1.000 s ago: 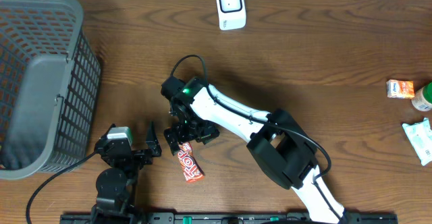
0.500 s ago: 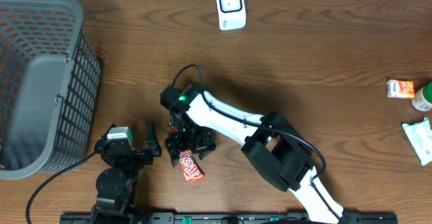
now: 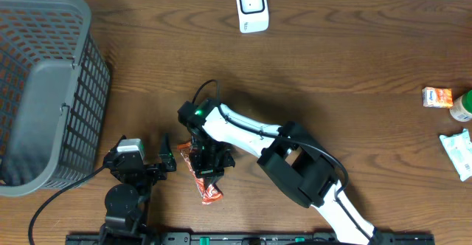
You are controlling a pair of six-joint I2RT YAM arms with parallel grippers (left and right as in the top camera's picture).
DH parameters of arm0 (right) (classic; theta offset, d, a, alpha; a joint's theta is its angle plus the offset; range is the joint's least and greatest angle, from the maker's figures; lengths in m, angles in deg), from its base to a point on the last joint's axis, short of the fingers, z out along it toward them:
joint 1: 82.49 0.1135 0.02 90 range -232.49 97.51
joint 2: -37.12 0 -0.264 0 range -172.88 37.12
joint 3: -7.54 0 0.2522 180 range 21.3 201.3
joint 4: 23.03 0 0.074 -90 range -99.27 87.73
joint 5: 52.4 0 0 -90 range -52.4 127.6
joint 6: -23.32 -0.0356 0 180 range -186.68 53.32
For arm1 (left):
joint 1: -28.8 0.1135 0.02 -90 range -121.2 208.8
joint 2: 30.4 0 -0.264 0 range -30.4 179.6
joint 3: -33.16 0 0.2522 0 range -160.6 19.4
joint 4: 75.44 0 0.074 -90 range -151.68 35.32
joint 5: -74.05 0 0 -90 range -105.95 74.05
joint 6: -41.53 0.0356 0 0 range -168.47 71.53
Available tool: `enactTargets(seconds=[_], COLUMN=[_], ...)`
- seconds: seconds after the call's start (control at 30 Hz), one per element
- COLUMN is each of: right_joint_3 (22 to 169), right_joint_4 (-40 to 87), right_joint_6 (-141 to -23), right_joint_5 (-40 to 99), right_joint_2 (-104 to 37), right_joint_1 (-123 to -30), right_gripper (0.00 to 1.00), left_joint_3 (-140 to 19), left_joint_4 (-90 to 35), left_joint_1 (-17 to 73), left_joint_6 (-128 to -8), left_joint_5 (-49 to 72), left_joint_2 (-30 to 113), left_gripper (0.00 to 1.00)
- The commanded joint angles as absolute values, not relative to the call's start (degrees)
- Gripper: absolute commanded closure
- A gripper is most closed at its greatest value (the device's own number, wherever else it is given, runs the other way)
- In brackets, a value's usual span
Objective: Scan the item barcode
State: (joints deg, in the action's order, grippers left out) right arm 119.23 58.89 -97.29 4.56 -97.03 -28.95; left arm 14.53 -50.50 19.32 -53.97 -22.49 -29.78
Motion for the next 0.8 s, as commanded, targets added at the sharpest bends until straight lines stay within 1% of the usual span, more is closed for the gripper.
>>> enactTargets(seconds=[0.0, 0.1, 0.2, 0.33, 0.5, 0.53, 0.57, 0.6, 0.67, 0.7, 0.73, 0.77], right_joint_3=[117.2, 117.2, 117.2, 117.2, 116.8, 116.8, 116.8, 116.9, 117.5, 118.2, 119.3, 120.4], right_joint_4=[60.3, 62.0, 62.7, 61.8, 57.7, 57.5, 57.3, 57.2, 57.5, 58.2, 59.4, 60.5], right_joint_6=[-98.5, -100.5, -100.5, -99.3, -93.7, -93.5, -93.3, -92.8, -92.2, -92.2, -92.2, -92.1], right_joint_5=[31.6, 43.0, 48.2, 50.4, 49.9, 49.7, 49.6, 49.6, 49.5, 49.5, 49.5, 49.5], right_joint_2=[-97.2, -92.6, -89.7, -89.2, -89.6, -89.6, -89.6, -89.5, -89.5, -89.5, -89.5, -89.5], right_joint_1=[-31.7, -34.4, -38.7, -45.2, -51.3, -51.9, -52.3, -52.8, -53.4, -53.7, -53.9, -54.0], right_gripper=[0.98, 0.99, 0.99, 0.99, 0.99, 0.96, 0.75, 0.45, 0.22, 0.14, 0.01, 0.01], left_joint_3=[15.5, 15.5, 15.5, 15.5, 15.5, 15.5, 15.5, 15.5, 15.5, 15.5, 15.5, 15.5], left_joint_4=[-49.1, -49.1, -49.1, -49.1, -49.1, -49.1, -49.1, -49.1, -49.1, -49.1, -49.1, -49.1], left_joint_1=[19.6, 19.6, 19.6, 19.6, 19.6, 19.6, 19.6, 19.6, 19.6, 19.6, 19.6, 19.6], left_joint_6=[-53.0, -53.0, -53.0, -53.0, -53.0, -53.0, -53.0, -53.0, -53.0, -53.0, -53.0, -53.0], left_joint_5=[-22.6, -22.6, -22.6, -22.6, -22.6, -22.6, -22.6, -22.6, -22.6, -22.6, -22.6, -22.6], left_joint_2=[-30.2, -30.2, -30.2, -30.2, -30.2, -30.2, -30.2, -30.2, -30.2, -30.2, -30.2, -30.2], left_gripper=[0.02, 0.02, 0.02, 0.02, 0.02, 0.02, 0.02, 0.02, 0.02, 0.02, 0.02, 0.02])
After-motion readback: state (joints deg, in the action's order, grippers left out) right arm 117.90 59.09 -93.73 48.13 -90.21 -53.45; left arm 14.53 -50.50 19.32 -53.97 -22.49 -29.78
